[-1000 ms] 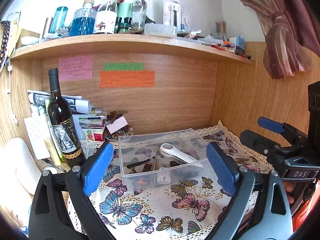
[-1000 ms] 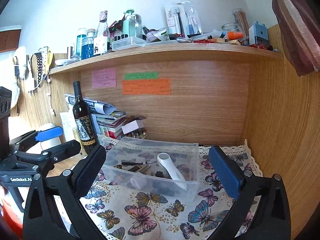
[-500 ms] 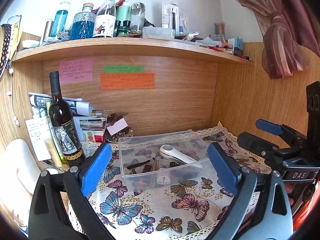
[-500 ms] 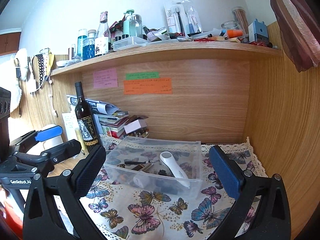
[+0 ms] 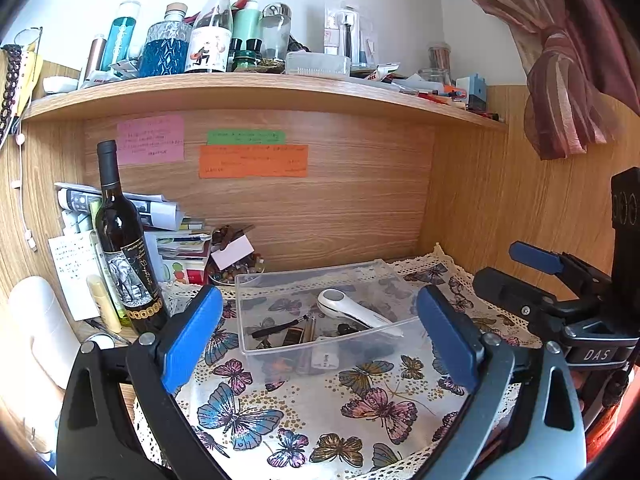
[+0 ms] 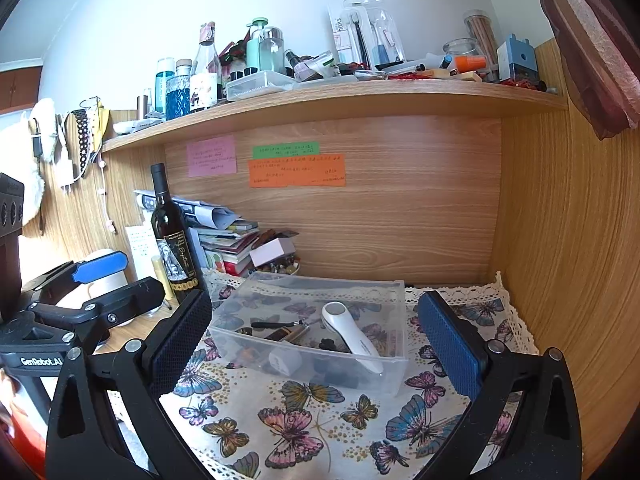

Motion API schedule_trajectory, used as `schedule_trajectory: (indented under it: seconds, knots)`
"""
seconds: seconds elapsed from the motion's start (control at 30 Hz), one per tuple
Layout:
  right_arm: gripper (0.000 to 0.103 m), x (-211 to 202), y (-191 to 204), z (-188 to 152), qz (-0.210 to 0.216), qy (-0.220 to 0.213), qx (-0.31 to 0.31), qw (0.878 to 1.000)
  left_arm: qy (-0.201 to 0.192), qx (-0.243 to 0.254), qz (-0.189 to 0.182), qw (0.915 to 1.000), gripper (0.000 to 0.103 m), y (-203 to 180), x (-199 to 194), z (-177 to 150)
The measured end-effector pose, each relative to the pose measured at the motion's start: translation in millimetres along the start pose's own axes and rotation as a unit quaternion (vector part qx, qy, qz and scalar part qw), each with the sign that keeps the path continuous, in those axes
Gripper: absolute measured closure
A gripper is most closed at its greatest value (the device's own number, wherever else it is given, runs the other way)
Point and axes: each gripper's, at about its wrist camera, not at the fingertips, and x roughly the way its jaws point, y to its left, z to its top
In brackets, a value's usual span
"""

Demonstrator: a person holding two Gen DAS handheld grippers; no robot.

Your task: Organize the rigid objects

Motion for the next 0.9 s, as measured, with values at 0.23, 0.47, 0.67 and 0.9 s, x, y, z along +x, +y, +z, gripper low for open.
schedule_trajectory:
  seconds: [0.23, 0.47, 0.67, 0.9]
  knots:
    - [0.000, -0.4, 1.5, -1.1, 0.001, 0.000, -0.003, 1.000, 0.001, -0.001, -0.001, 1.0000, 0.004, 0.3, 0.7, 0.2]
    - [0.000, 0.4, 2.0, -1.7, 0.001, 0.002, -0.001, 1.000, 0.001, -0.003, -0.002, 1.0000, 0.004, 0.2, 2.8, -0.2]
    - [0.000, 3.3, 0.8, -2.9, 0.002, 0.007, 0.000, 1.000, 0.006, -0.002, -0.009, 0.9999, 0.004, -0.1, 5.5, -1.4]
    - [0.000, 7.2, 0.5, -2.9, 0.002, 0.011, 0.001, 1.000, 0.004, -0.002, -0.011, 0.9999, 0.004, 0.8, 6.1, -2.8]
